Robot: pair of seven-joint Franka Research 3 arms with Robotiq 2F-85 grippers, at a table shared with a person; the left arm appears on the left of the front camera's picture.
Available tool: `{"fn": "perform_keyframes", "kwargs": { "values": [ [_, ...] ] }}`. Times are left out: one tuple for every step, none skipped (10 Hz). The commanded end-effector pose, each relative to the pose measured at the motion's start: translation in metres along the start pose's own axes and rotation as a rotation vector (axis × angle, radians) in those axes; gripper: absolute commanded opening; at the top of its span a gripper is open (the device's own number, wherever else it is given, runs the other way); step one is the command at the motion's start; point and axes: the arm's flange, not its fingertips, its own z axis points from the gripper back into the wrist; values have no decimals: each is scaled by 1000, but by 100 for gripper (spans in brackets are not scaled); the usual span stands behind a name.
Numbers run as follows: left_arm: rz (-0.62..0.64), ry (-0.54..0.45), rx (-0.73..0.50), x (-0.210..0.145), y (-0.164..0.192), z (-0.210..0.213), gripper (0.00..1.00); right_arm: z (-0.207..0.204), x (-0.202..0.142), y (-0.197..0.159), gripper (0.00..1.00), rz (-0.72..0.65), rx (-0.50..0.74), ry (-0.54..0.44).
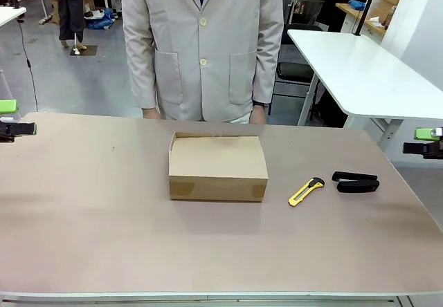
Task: Pack the item into the box.
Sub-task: Close the Mailer Box.
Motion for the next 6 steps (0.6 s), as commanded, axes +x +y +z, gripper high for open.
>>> {"fn": "perform_keyframes", "kwargs": {
  "values": [
    [-14,-5,2,-3,0,0,100,-3,-1,0,100,17,-1,-13],
    [-14,-5,2,-3,0,0,100,-3,-1,0,100,17,-1,-13],
    [-14,-5,2,-3,0,0,100,-3,-1,0,100,17,-1,-13],
    [-14,-5,2,-3,0,0,100,-3,-1,0,100,17,-1,-13],
    [-14,-5,2,-3,0,0,100,-3,-1,0,100,17,-1,-13],
    [-14,-5,2,-3,0,0,100,-3,-1,0,100,17,-1,-13]
  ]
}}
